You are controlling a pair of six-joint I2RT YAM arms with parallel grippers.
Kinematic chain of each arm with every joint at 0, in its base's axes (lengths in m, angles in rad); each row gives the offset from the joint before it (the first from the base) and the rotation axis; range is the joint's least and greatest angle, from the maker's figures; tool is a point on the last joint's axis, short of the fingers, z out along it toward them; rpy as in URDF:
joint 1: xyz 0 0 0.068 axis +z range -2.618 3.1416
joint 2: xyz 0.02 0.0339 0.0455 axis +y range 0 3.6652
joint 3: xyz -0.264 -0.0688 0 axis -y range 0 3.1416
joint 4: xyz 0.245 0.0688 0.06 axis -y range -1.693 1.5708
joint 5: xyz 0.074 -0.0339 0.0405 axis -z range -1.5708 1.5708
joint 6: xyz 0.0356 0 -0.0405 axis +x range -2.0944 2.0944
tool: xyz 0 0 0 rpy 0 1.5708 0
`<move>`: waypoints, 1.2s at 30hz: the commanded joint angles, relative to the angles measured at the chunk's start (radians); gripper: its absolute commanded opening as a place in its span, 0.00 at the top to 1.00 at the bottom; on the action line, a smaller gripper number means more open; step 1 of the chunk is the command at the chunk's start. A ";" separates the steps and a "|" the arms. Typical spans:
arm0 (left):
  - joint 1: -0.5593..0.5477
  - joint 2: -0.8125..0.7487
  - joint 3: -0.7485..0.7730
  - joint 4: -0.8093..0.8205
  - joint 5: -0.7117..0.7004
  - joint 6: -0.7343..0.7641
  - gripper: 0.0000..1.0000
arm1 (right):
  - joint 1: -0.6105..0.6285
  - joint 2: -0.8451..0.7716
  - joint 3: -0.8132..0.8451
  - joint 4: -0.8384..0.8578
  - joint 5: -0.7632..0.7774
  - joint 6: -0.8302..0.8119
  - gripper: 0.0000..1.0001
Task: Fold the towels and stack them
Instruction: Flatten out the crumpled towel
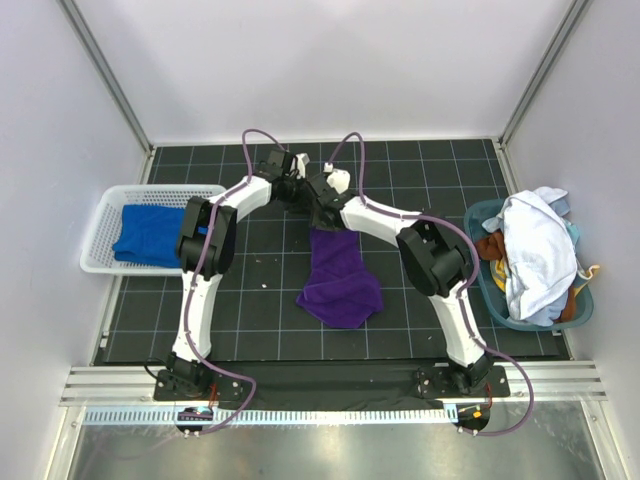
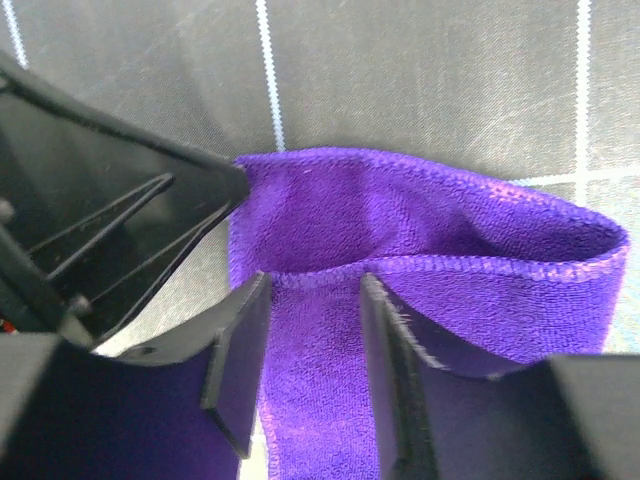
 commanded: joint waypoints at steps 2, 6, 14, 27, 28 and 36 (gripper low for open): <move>0.004 0.014 0.014 0.004 -0.008 -0.006 1.00 | 0.003 0.020 0.077 -0.058 0.078 0.004 0.55; 0.002 0.000 -0.001 0.025 -0.013 -0.015 1.00 | 0.003 0.034 0.089 -0.073 0.094 -0.005 0.63; 0.006 -0.026 -0.020 0.028 -0.040 -0.017 1.00 | -0.006 -0.089 0.019 -0.060 0.106 -0.036 0.88; 0.036 -0.124 -0.056 0.001 -0.114 -0.064 1.00 | -0.176 -0.399 -0.185 -0.063 -0.087 -0.203 0.88; 0.038 -0.137 -0.058 -0.014 -0.122 -0.064 1.00 | -0.196 -0.403 -0.210 -0.052 -0.107 -0.214 0.88; 0.036 -0.158 -0.061 -0.025 -0.102 -0.066 1.00 | -0.363 -0.339 -0.274 0.034 -0.179 -0.315 0.78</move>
